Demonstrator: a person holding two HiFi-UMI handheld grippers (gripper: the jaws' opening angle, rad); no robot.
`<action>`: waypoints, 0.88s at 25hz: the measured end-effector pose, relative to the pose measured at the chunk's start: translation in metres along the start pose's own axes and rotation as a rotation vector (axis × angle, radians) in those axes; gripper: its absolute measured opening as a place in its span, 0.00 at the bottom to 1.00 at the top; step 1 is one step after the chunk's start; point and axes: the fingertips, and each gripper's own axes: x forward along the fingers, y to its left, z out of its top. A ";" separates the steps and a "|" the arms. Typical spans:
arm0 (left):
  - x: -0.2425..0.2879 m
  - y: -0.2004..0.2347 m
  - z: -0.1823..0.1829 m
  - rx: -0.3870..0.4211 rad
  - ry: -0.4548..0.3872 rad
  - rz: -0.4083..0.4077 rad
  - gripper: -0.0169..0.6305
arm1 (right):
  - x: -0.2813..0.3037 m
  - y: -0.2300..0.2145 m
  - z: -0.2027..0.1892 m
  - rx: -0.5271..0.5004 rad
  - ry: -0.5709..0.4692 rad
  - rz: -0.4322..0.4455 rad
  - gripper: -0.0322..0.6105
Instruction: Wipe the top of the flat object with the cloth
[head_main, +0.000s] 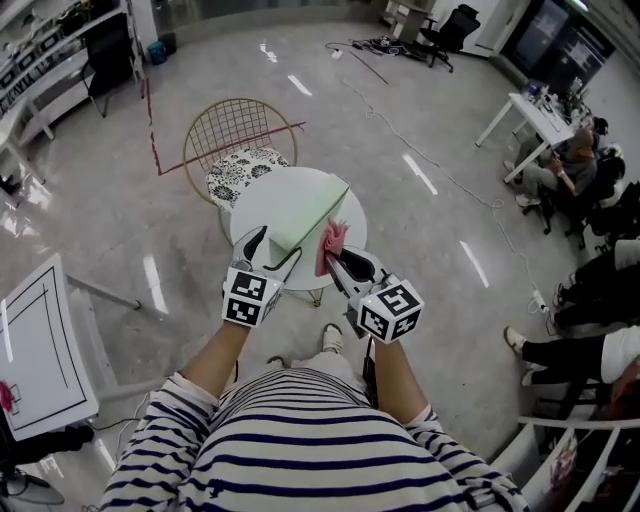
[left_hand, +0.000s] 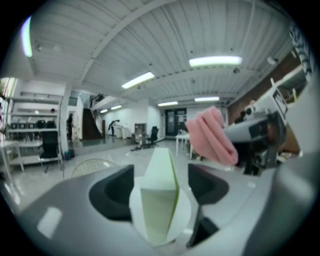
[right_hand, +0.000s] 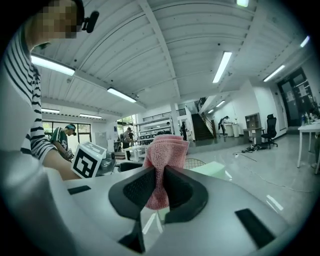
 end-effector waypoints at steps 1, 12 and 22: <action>-0.006 0.001 0.004 -0.040 -0.025 -0.008 0.55 | -0.001 0.004 0.003 -0.016 -0.007 0.003 0.13; -0.073 -0.026 0.032 -0.045 -0.199 -0.159 0.04 | -0.003 0.051 0.023 -0.150 -0.107 0.032 0.13; -0.100 -0.046 0.034 0.034 -0.246 -0.243 0.04 | 0.004 0.083 0.028 -0.219 -0.141 0.064 0.13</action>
